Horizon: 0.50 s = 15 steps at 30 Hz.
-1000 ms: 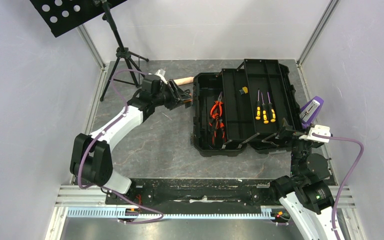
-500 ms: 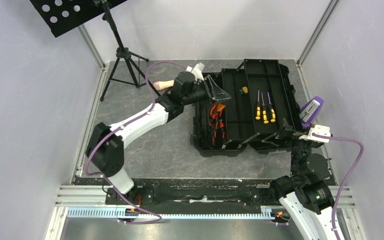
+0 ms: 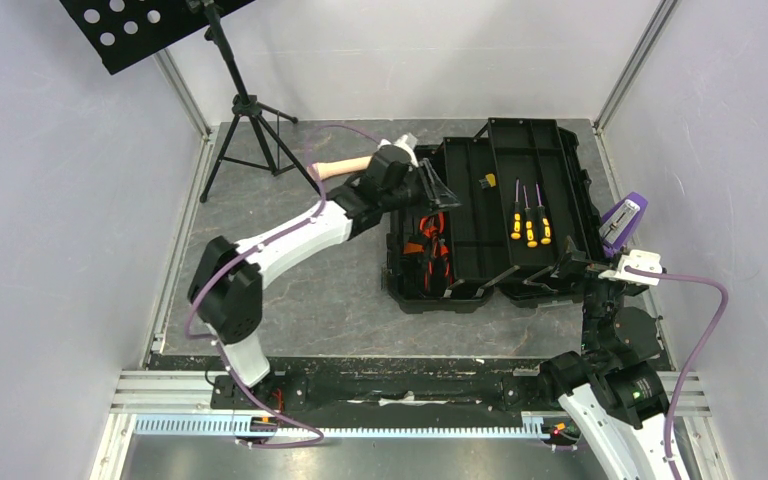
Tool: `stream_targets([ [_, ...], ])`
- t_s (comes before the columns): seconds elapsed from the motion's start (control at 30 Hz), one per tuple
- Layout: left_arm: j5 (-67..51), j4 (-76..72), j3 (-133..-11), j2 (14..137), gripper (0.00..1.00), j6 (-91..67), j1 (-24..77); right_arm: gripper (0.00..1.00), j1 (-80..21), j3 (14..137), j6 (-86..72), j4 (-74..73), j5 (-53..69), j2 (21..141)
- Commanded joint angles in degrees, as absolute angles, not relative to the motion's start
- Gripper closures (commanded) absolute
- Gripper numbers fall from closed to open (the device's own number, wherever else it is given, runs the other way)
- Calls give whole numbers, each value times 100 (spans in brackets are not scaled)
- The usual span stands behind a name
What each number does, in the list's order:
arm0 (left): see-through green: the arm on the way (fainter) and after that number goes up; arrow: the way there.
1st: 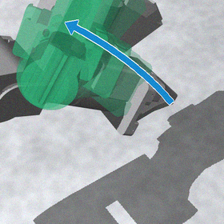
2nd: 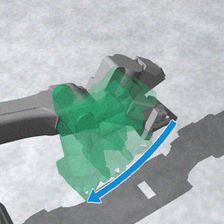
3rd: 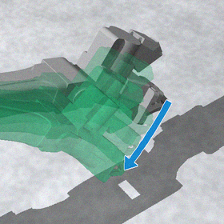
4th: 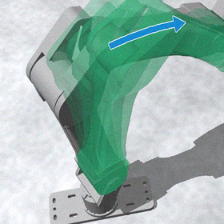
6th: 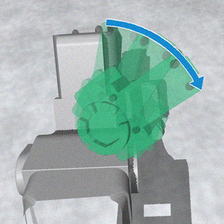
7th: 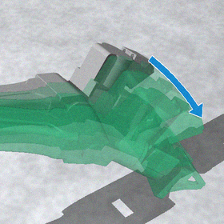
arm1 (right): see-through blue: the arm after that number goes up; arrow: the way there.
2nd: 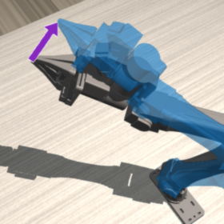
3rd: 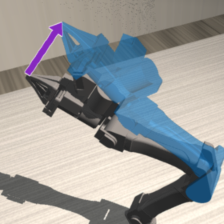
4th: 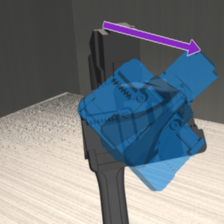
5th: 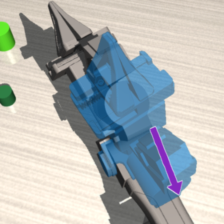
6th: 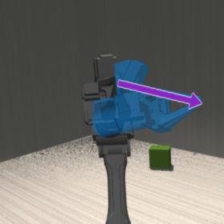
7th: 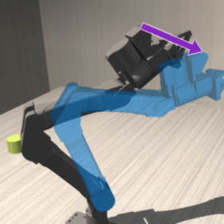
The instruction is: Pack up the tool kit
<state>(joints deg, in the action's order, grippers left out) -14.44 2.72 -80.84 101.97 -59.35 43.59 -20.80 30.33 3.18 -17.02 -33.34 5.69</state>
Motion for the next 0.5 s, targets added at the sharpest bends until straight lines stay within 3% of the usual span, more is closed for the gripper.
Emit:
stream_targets([
  [0.0, 336, 2418, -8573, 9462, 56, -4597, 4219, 2, -2101, 3261, 289, -1556, -3281, 651],
  [0.17, 708, 3659, -9058, 9791, 47, -3858, 4289, 2, -2100, 3337, 280, -1574, -3305, 643],
  [0.47, 1351, 4540, -9724, 10932, 47, -3755, 4866, 2, -2101, 3437, 244, -1667, -3290, 721],
])
